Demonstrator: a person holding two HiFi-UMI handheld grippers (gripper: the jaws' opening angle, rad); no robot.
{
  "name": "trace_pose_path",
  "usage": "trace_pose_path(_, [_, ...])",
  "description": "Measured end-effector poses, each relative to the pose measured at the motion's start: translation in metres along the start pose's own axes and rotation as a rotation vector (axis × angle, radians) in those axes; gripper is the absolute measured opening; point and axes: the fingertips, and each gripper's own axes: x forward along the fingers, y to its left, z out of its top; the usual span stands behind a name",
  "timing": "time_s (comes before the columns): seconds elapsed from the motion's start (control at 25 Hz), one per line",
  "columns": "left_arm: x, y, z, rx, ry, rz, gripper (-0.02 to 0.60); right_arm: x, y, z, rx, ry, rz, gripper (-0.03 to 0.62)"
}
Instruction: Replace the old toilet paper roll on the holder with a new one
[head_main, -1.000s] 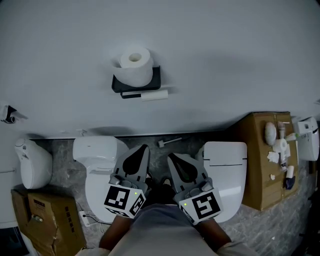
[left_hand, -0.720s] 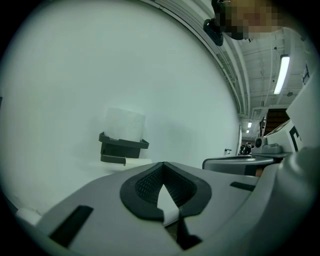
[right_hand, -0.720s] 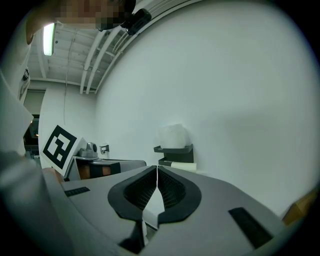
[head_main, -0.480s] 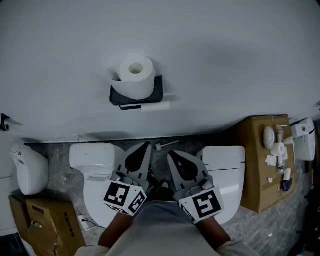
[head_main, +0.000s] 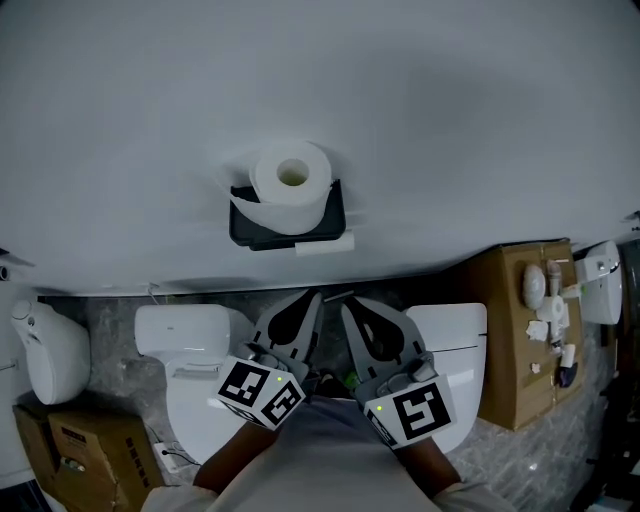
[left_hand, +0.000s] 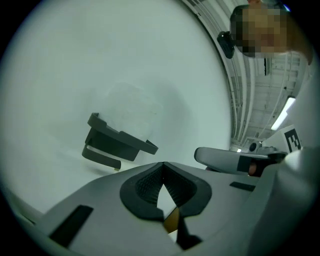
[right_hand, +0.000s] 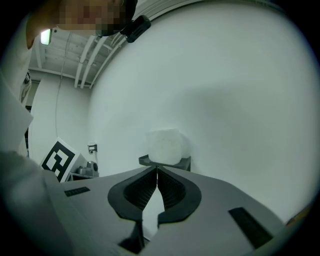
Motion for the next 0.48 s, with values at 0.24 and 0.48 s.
trace_pose_path(0.24, [0.007,0.020,-0.003,-0.296,-0.039,-0.048,0.005,0.021,0.002,0.013,-0.039,-0.015,-0.026,0.017])
trace_pose_path(0.48, [0.014,0.029,-0.005,-0.494,-0.069,-0.062,0.006,0.032,-0.005,0.013,-0.048,-0.001,-0.054,0.017])
